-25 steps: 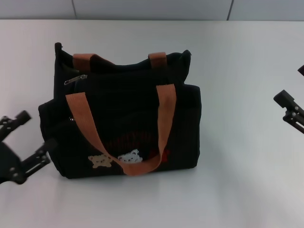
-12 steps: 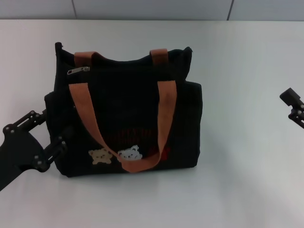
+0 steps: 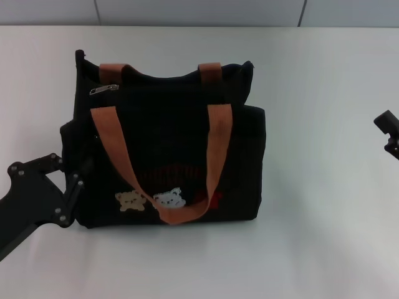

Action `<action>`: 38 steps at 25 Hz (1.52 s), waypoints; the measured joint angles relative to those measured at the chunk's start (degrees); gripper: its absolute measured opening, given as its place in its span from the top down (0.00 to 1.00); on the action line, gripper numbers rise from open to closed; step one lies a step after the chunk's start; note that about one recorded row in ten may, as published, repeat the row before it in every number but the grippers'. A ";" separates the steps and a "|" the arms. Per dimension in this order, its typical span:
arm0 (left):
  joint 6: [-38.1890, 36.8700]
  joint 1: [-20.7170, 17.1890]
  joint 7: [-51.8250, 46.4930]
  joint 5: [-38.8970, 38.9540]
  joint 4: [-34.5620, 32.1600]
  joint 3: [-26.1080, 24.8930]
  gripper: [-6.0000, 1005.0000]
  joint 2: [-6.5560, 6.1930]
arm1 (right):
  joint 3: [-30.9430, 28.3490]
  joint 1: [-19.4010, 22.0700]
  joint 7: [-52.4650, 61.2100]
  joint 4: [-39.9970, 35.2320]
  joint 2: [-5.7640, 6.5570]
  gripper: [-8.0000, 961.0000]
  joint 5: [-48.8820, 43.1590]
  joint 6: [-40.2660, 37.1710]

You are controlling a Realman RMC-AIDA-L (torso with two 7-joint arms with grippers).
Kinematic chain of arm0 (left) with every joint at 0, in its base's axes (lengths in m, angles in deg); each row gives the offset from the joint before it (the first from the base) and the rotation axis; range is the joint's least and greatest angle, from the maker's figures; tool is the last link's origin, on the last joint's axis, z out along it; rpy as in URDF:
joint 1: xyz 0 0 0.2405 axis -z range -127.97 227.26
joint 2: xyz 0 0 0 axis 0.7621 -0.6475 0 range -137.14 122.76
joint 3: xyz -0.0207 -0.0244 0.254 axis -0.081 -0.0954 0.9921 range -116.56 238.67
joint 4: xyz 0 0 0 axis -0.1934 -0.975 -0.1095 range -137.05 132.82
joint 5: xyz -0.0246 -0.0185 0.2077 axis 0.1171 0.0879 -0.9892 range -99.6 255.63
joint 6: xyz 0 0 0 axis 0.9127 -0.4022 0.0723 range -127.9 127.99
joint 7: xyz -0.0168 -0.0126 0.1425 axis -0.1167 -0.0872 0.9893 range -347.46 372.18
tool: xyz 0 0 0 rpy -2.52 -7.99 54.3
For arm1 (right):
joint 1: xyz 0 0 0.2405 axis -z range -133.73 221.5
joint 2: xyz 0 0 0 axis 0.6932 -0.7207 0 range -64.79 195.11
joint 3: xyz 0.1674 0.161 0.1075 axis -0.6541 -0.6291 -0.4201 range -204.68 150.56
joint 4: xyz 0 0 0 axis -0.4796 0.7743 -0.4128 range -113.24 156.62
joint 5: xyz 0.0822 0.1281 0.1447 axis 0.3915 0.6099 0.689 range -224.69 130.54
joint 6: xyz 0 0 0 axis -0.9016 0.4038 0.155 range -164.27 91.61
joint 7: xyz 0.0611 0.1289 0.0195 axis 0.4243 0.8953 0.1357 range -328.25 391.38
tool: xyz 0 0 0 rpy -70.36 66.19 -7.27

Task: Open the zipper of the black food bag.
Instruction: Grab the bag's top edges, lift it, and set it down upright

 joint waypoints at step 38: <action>-9.22 16.39 21.21 -0.52 3.04 4.94 0.90 0.42 | 1.25 -12.28 -7.76 16.36 -0.23 0.13 -13.59 23.99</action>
